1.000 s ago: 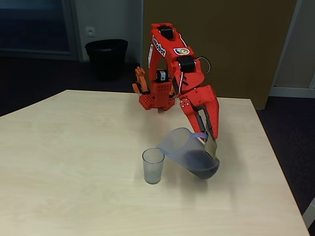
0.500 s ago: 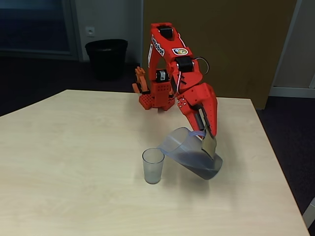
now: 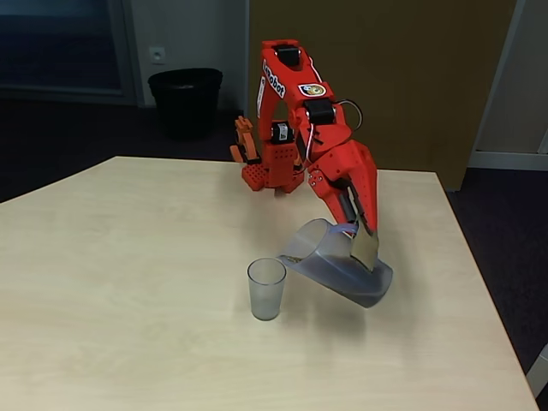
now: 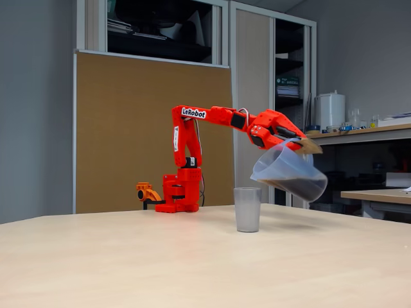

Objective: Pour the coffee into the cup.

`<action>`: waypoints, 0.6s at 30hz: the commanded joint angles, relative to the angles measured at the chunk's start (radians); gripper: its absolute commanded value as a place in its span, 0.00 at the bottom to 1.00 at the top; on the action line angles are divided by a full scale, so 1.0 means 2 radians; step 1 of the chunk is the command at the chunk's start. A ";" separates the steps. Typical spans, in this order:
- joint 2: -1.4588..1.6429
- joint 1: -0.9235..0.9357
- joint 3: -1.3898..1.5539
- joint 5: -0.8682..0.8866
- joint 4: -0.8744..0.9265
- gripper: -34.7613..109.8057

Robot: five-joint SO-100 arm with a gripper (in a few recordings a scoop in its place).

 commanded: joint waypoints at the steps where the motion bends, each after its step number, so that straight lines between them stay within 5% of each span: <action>1: 0.037 0.002 0.001 0.009 -0.015 0.24; 18: 0.035 0.021 0.002 0.031 -0.036 0.24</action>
